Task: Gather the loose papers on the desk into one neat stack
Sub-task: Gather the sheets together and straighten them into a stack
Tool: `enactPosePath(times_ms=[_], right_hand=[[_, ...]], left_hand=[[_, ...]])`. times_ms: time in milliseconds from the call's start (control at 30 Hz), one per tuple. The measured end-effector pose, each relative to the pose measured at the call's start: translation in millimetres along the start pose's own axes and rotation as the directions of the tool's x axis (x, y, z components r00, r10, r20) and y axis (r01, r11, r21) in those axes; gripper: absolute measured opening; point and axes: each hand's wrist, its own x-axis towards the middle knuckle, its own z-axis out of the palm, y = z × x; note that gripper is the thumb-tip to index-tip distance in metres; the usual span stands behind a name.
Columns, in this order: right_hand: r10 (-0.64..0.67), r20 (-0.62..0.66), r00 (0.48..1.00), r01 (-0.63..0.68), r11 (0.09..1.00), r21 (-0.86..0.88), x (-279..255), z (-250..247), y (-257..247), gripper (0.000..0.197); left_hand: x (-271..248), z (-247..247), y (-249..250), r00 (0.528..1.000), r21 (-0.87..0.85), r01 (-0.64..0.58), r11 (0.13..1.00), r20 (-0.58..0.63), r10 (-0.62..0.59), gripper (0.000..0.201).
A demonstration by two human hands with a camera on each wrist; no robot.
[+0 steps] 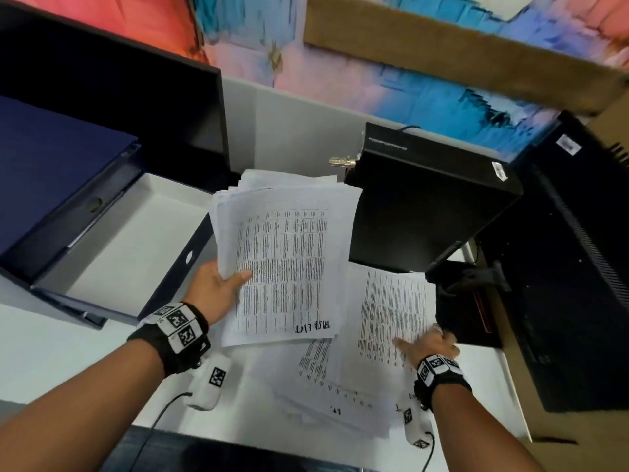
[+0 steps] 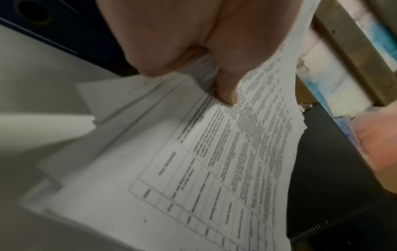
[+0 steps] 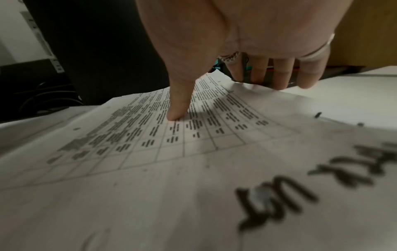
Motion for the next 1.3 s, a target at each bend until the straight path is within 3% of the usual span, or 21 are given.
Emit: enactPosePath(times_ms=[133, 300, 367, 433, 500, 567, 667, 733, 833, 900, 1000, 1100, 1233, 1300], right_hand=[[-0.06, 0.007, 0.998, 0.06, 0.998, 0.029, -4.3, -0.8, -2.1, 0.12], [-0.017, -0.039, 0.999, 0.021, 0.994, 0.109, -12.3, 4.2, -3.0, 0.126], [-0.009, -0.041, 0.999, 0.019, 0.969, 0.246, -16.8, 4.9, -3.4, 0.107], [-0.016, -0.048, 0.999, 0.032, 0.939, 0.342, -24.7, 1.9, -4.6, 0.076], [-0.068, -0.07, 0.995, 0.088, 0.937, 0.338, -36.3, -5.7, -8.2, 0.05], [-0.148, -0.11, 0.983, 0.176, 0.932, 0.316, -49.9, -15.5, -13.6, 0.037], [-0.26, -0.228, 0.938, 0.319, 0.906, 0.277, -71.8, -40.4, -20.5, 0.027], [-0.3, -0.346, 0.889, 0.39, 0.892, 0.228, -88.8, -66.0, -24.3, 0.02], [-0.337, -0.501, 0.798, 0.499, 0.835, 0.233, -112.7, -109.5, -27.1, 0.02], [-0.31, -0.541, 0.782, 0.53, 0.787, 0.315, -119.8, -128.8, -26.8, 0.018], [-0.248, -0.451, 0.857, 0.488, 0.669, 0.561, -128.1, -136.0, -28.4, 0.012], [-0.232, -0.284, 0.93, 0.366, 0.548, 0.752, -126.8, -109.7, -41.6, 0.019], [-0.267, -0.084, 0.96, 0.241, 0.636, 0.733, -106.8, -37.3, -66.1, 0.03], [-0.269, 0.022, 0.963, 0.203, 0.776, 0.598, -104.7, -1.3, -72.8, 0.048]], left_hand=[[-4.7, -3.6, -4.1, 0.998, -0.042, 0.054, 0.998, 0.026, -0.053, 0.021], [-9.5, -2.3, -4.7, 0.991, -0.071, 0.133, 0.989, 0.018, -0.132, 0.029], [-10.2, -2.3, -4.5, 0.988, -0.035, 0.156, 0.987, 0.027, -0.155, 0.016], [-10.8, -1.2, -4.2, 0.984, -0.05, 0.178, 0.983, 0.026, -0.177, 0.01], [-12.1, -0.1, -6.3, 0.978, -0.019, 0.206, 0.978, 0.042, -0.205, 0.017], [-11.7, 0.7, -12.5, 0.955, -0.01, 0.284, 0.959, 0.097, -0.282, 0.028], [-2.0, 1.7, -32.5, 0.909, 0.157, 0.374, 0.914, 0.132, -0.394, 0.076], [0.5, 6.4, -38.2, 0.878, 0.281, 0.406, 0.869, 0.141, -0.456, 0.095], [0.1, 15.1, -45.6, 0.867, 0.414, 0.403, 0.816, 0.113, -0.486, 0.084], [1.1, 17.3, -48.2, 0.858, 0.433, 0.417, 0.799, 0.102, -0.503, 0.082], [-0.3, 17.0, -53.5, 0.866, 0.49, 0.382, 0.783, 0.106, -0.489, 0.08], [-0.4, 19.4, -63.1, 0.886, 0.455, 0.353, 0.818, 0.117, -0.448, 0.072], [1.6, 21.1, -62.2, 0.881, 0.241, 0.441, 0.865, 0.068, -0.468, 0.067], [3.3, 21.8, -63.7, 0.853, 0.146, 0.504, 0.851, 0.069, -0.517, 0.073]])
